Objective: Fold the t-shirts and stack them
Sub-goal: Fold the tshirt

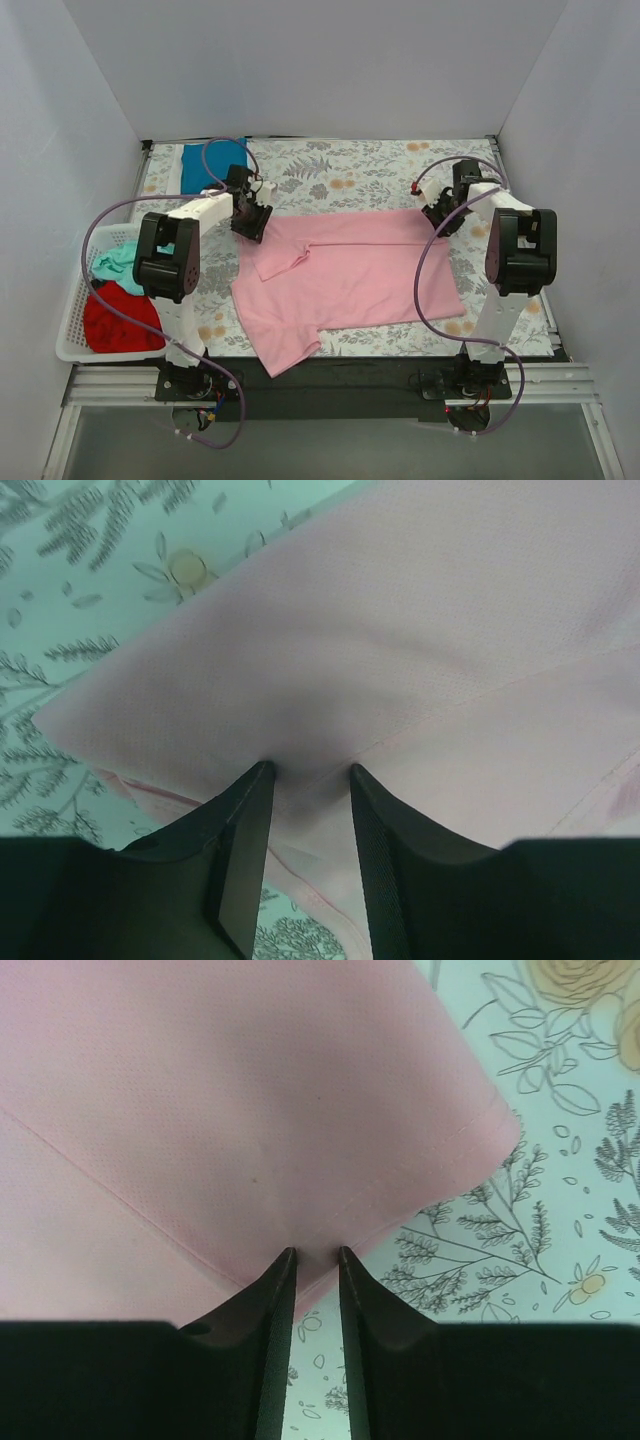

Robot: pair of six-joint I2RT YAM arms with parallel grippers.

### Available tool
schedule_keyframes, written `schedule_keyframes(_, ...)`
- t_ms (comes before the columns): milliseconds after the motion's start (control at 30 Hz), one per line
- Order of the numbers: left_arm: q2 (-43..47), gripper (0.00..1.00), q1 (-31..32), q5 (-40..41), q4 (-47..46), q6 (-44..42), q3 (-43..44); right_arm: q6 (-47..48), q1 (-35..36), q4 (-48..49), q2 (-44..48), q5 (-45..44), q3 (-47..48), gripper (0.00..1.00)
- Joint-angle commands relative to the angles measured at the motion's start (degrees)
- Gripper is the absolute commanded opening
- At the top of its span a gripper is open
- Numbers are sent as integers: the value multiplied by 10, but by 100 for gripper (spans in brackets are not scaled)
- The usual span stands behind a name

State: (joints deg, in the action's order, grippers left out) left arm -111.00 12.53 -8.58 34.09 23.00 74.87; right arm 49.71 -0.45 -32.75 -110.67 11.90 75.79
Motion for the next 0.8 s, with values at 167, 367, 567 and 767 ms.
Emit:
schedule_keyframes(167,-134,34,-1,19,-10,-7,132,-56,2,59,-91,-98,88,28)
schedule_keyframes(367,-135,39,-2,-56,18,-11,237,-65,2,46,-97,-65,156,39)
schedule_keyframes(567,9,55,-3,-233,82,-80,181,39,2,-38,53,5,121,73)
schedule_keyframes(767,186,58,15,-269,134,-171,-6,159,3,-147,218,53,-40,74)
